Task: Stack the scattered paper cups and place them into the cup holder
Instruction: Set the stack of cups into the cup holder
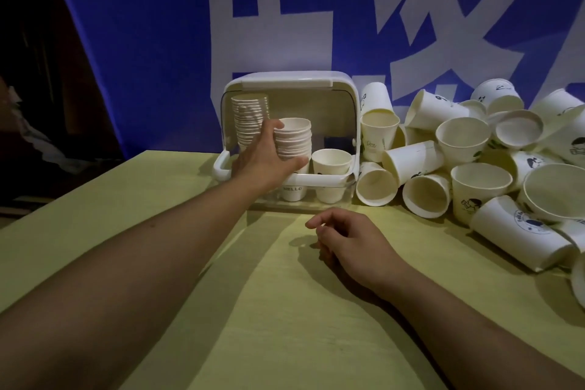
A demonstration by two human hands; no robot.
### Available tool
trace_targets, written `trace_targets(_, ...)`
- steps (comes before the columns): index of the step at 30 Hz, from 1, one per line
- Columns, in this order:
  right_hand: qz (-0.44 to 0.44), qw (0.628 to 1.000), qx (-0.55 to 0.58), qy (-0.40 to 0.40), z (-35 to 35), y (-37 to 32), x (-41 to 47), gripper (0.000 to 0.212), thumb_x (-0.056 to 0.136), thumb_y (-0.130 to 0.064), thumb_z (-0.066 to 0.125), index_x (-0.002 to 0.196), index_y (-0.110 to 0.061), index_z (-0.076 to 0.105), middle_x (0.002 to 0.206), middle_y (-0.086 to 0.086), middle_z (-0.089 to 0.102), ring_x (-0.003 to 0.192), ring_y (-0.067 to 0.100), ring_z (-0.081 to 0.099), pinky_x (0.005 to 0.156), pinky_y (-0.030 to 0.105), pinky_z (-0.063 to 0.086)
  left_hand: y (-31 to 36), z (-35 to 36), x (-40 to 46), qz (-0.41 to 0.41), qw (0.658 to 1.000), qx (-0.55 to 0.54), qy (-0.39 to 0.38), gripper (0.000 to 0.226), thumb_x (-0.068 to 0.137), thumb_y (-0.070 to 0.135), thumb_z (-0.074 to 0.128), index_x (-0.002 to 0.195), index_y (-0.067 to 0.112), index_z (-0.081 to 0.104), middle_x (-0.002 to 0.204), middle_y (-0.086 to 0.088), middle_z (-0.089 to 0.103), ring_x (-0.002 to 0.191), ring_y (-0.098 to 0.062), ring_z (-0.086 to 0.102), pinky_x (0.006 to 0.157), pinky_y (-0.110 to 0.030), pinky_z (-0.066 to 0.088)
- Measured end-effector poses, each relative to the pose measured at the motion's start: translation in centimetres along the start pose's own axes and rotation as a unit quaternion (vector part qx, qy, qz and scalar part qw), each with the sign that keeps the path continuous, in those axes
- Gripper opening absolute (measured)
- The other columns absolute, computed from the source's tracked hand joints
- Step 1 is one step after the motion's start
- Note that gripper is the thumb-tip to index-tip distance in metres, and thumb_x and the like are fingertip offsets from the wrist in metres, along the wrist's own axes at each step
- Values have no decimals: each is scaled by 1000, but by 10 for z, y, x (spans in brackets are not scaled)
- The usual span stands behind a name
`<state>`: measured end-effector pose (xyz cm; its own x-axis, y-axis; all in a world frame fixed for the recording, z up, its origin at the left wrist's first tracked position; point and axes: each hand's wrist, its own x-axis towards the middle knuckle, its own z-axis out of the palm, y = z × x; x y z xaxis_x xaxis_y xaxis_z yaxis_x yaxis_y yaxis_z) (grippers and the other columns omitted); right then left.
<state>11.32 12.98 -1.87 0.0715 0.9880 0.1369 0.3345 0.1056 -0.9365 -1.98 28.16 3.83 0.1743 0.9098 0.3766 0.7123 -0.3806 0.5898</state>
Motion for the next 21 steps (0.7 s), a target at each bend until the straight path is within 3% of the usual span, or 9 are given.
trace_targets(3,-4,1000,2,4,-1,1,0,19,100,-13,52,98,-21,69,59,-9,60,58,10,57,76,44,57,6,4,-10,-4,999,19,45,94,81,46,76,149,38,11,157,-3,29,139,-32,36,102,-48,39)
trace_targets(5,-7,1000,4,5,0,2,1,19,100,-12,52,97,-20,69,58,-9,59,56,11,56,70,42,56,9,7,-20,27,992,27,121,97,80,43,78,152,35,13,159,-3,26,142,-29,31,108,-47,36)
trace_targets(9,-42,998,-47,29,-4,-5,-3,19,99,-12,52,96,-21,70,66,-4,63,57,13,58,66,35,53,29,17,-60,185,950,9,253,75,77,22,78,137,31,33,136,-7,49,119,-25,46,89,-33,43)
trace_targets(11,-81,986,-116,86,-14,-11,-8,20,97,-13,54,93,-22,71,74,-6,68,65,10,62,66,30,52,45,25,-84,237,942,7,238,61,77,17,75,129,28,45,127,-4,54,111,-21,49,83,-29,45)
trace_targets(14,-98,972,-113,184,-42,-25,-27,20,95,-16,55,93,-24,72,79,-10,70,71,6,63,67,30,52,71,38,-115,260,944,-52,196,36,84,14,68,118,23,62,123,2,57,106,-18,53,78,-29,47)
trace_targets(21,-81,922,-297,235,-118,-30,-105,11,94,-23,60,92,-29,69,78,-12,68,68,1,60,58,23,40,143,67,-157,310,935,-142,94,19,88,13,60,103,23,66,104,6,64,91,-13,56,67,-29,48)
